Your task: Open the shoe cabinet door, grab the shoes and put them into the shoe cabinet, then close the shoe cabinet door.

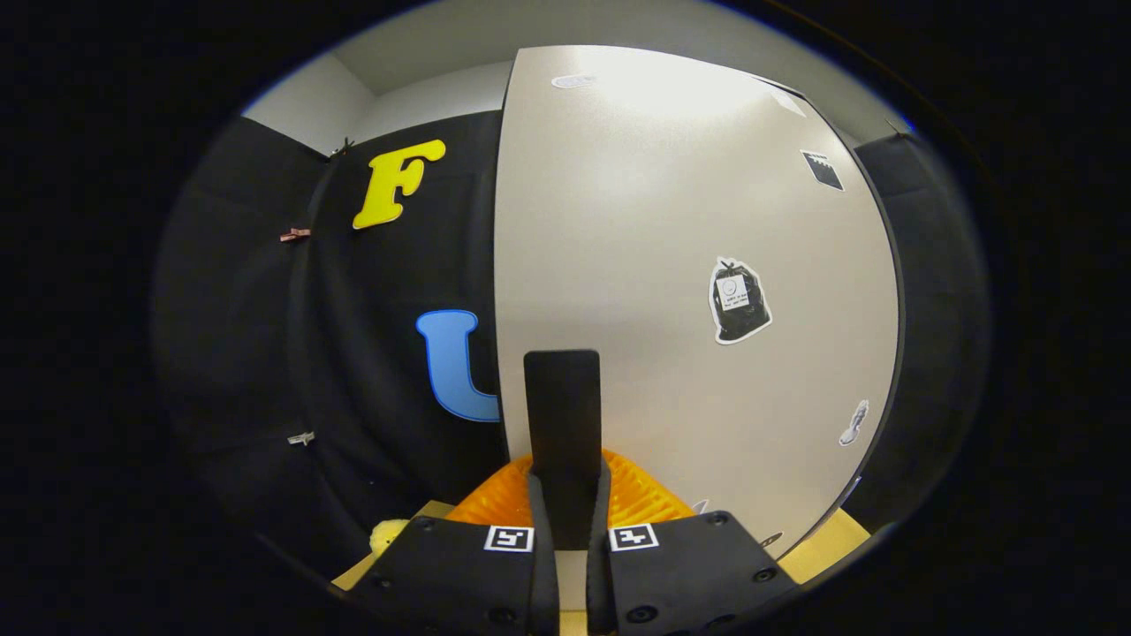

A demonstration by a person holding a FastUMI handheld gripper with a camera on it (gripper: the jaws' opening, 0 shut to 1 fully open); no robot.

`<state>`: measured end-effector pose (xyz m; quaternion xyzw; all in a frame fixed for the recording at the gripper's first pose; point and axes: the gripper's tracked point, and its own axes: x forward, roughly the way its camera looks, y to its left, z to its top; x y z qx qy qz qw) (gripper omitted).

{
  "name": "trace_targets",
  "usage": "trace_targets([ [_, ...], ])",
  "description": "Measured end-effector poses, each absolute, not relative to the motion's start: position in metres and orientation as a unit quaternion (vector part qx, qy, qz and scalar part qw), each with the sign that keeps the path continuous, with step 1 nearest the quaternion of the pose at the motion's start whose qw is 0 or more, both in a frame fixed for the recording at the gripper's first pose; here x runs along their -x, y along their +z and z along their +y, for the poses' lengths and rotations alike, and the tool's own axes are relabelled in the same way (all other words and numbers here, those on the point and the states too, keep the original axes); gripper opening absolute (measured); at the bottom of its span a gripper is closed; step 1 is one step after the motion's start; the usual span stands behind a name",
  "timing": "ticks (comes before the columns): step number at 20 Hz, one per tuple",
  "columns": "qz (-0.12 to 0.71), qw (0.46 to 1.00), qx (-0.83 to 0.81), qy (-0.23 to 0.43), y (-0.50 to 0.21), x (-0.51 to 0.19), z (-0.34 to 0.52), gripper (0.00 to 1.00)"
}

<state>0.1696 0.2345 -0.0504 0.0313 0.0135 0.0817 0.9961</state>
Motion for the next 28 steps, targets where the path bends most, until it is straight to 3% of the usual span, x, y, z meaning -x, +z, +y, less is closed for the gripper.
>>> trace_targets([
  [14, 0.023, 0.985, -0.043, 0.163, -0.045, -0.052, 0.167, 0.16],
  [28, 0.025, 0.996, -0.028, 0.083, -0.042, 0.004, 0.041, 0.15],
])
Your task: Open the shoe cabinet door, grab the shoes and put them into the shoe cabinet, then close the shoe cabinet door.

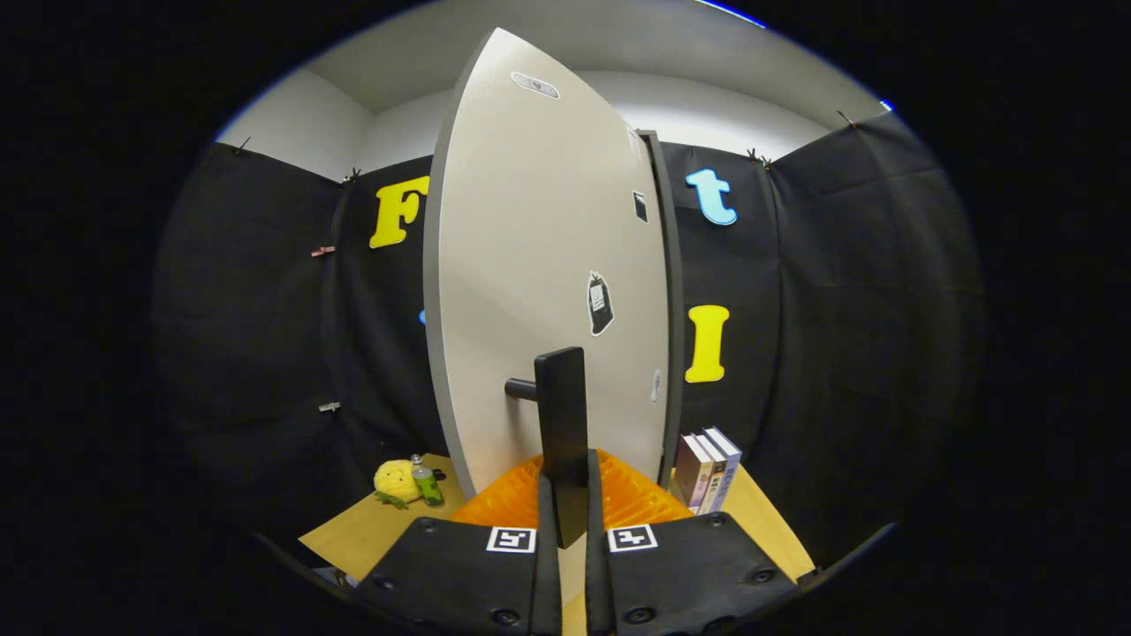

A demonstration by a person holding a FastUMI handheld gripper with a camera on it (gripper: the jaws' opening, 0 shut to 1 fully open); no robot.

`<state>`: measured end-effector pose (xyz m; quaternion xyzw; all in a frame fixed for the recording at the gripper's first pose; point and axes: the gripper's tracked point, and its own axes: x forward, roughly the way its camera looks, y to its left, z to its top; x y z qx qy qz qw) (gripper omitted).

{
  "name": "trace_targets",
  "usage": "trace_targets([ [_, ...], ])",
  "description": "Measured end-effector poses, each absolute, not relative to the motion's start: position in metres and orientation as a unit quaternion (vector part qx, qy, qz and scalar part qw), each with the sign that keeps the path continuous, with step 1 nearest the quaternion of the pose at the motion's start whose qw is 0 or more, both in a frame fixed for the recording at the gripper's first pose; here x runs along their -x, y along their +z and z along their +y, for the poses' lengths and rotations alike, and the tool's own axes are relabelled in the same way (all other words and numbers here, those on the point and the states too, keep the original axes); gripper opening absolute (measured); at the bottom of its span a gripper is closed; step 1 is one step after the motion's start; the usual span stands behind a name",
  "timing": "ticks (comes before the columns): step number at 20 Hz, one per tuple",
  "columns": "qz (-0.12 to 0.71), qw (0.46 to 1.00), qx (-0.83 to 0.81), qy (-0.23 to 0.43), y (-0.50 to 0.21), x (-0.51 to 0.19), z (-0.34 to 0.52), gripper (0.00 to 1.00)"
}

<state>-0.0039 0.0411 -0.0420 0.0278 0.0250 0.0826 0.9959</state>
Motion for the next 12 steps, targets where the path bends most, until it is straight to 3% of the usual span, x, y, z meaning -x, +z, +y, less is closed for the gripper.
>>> trace_targets([
  [12, 0.015, 0.999, -0.032, 0.036, -0.035, 0.009, -0.037, 0.14],
])
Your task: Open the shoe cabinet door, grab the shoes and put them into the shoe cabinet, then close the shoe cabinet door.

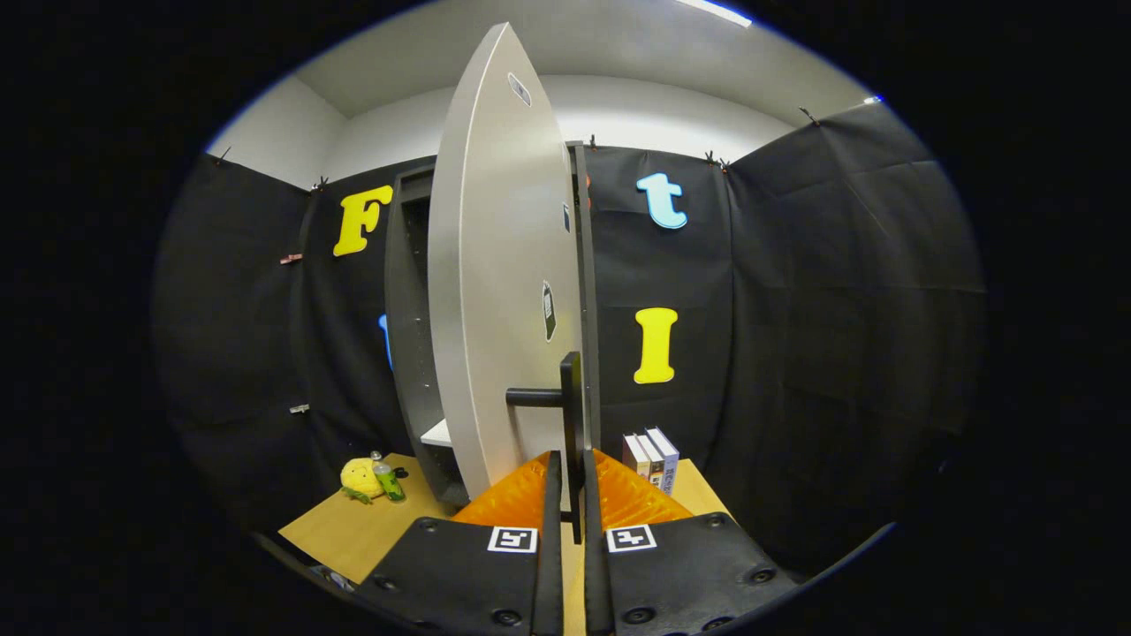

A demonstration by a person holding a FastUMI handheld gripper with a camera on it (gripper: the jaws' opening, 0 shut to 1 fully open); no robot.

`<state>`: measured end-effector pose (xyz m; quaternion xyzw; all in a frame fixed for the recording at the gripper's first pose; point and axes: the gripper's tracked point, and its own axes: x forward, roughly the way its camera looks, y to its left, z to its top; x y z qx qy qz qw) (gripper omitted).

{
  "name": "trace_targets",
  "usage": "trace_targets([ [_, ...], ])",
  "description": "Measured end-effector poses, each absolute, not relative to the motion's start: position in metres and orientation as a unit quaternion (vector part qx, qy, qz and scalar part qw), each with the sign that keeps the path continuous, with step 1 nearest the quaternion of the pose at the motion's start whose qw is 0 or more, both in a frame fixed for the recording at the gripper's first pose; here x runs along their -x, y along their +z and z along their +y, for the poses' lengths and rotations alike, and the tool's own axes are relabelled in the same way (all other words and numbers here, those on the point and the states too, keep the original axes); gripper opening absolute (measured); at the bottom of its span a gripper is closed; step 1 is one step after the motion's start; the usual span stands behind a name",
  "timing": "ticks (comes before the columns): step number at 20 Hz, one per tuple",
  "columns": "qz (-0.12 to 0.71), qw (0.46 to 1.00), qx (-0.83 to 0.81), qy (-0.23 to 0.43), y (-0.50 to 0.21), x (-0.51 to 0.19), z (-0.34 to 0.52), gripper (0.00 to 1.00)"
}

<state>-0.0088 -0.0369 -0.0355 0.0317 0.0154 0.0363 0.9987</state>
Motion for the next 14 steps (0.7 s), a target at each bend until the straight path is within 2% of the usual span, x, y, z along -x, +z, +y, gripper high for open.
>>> trace_targets([
  [5, 0.007, 0.999, -0.041, 0.011, -0.032, 0.007, -0.065, 0.08],
  [8, 0.010, 0.998, -0.058, 0.030, -0.031, 0.006, -0.060, 0.08],
  [14, -0.004, 0.999, -0.039, 0.008, -0.029, 0.016, -0.065, 0.08],
])
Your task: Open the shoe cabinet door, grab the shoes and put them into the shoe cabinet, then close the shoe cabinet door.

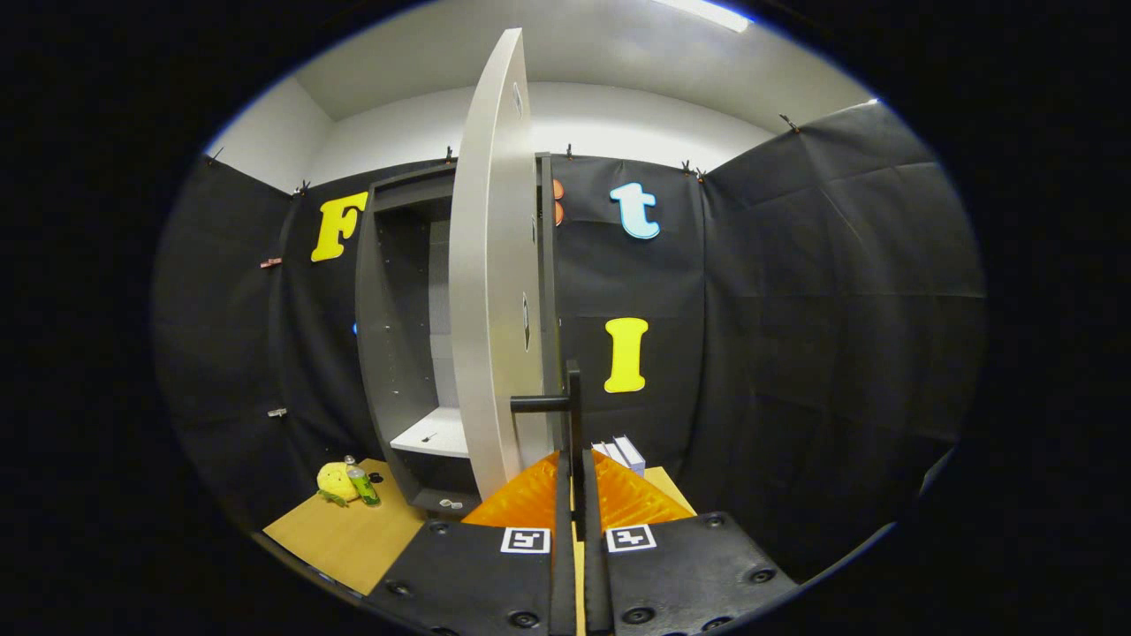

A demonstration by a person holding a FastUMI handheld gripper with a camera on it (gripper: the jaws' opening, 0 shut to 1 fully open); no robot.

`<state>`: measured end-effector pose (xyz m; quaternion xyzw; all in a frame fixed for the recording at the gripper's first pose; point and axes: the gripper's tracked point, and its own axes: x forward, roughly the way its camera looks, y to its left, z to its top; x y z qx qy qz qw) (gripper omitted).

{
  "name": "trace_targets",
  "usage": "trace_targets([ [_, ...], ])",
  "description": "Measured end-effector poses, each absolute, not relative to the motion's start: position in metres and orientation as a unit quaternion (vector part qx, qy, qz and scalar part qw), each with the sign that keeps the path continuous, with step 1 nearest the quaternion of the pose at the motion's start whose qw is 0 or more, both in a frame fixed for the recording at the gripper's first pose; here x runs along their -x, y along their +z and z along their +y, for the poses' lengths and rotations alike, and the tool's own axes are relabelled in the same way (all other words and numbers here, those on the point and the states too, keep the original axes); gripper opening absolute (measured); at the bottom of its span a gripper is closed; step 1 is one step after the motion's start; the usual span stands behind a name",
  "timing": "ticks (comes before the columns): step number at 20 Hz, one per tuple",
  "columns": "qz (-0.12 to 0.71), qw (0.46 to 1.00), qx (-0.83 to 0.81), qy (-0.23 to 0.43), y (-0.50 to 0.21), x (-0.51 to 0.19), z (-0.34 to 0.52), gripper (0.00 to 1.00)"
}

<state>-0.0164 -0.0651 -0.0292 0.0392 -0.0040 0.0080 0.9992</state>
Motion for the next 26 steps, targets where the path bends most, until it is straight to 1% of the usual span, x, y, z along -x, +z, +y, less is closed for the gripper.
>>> trace_targets([
  [3, -0.004, 0.999, -0.036, 0.005, -0.035, 0.028, -0.066, 0.08],
  [4, -0.004, 1.000, -0.028, 0.004, -0.037, 0.033, -0.062, 0.11],
  [8, -0.006, 1.000, -0.002, 0.017, -0.046, 0.064, -0.047, 0.11],
  [12, -0.021, 0.997, 0.037, 0.060, -0.060, 0.094, -0.015, 0.11],
  [14, -0.005, 0.994, 0.039, 0.100, -0.075, 0.099, 0.018, 0.21],
  [15, 0.008, 0.993, 0.028, 0.117, -0.083, 0.103, 0.033, 0.21],
  [16, 0.022, 0.990, 0.016, 0.137, -0.092, 0.099, 0.052, 0.26],
  [19, 0.086, 0.980, 0.003, 0.181, -0.135, 0.089, 0.089, 0.39],
  [23, 0.152, 0.967, -0.006, 0.202, -0.185, 0.066, 0.129, 0.64],
  [24, 0.164, 0.966, -0.012, 0.201, -0.199, 0.057, 0.138, 0.75],
  [26, 0.191, 0.962, -0.036, 0.190, -0.236, 0.041, 0.152, 0.84],
])
